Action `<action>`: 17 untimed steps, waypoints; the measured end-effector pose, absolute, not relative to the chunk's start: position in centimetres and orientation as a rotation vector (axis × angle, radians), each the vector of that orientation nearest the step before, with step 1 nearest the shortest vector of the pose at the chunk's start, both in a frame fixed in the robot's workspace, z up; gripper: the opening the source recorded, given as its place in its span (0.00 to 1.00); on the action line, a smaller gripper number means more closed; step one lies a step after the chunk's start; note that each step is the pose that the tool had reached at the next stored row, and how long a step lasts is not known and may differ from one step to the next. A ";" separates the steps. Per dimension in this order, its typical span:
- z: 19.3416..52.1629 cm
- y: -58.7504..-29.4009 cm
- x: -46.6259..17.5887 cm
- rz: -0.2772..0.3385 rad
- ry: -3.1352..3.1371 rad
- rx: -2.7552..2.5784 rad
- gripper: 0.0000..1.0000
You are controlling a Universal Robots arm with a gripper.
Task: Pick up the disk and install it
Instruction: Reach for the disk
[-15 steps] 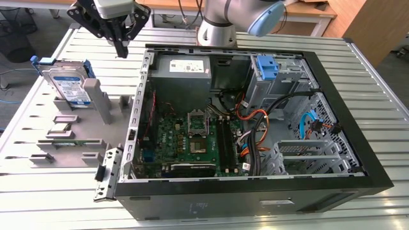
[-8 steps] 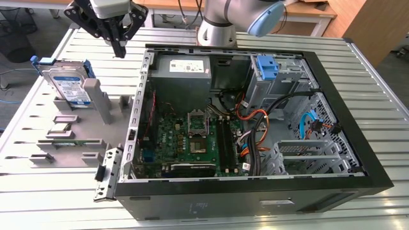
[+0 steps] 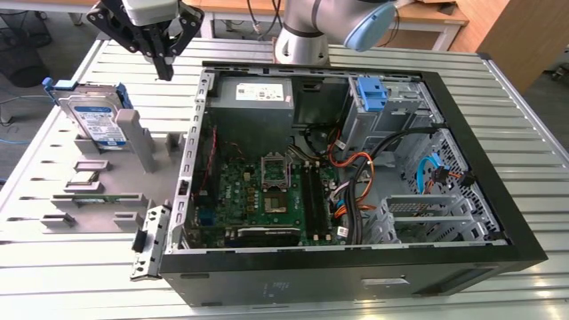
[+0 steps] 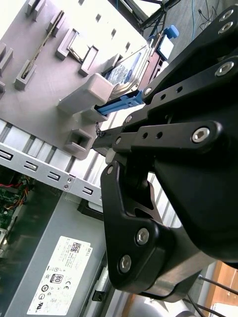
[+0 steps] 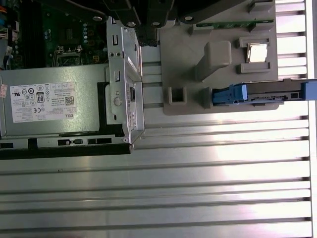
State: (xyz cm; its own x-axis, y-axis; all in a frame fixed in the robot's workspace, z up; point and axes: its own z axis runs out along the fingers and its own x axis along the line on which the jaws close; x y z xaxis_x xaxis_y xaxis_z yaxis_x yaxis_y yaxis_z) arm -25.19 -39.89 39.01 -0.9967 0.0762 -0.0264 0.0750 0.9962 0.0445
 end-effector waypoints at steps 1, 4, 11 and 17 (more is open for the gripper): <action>39.0 -39.9 -25.2 0.068 3.111 0.118 0.11; 39.0 -39.9 -25.3 0.068 3.111 0.118 0.11; 39.0 -39.9 -25.7 0.068 3.111 0.118 0.11; 39.0 -39.9 -25.8 0.068 3.111 0.118 0.11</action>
State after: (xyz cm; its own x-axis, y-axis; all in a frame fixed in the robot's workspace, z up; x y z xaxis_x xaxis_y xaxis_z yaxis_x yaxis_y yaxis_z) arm -25.77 -39.89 39.01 -0.9967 0.0762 -0.0263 0.0750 0.9962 0.0445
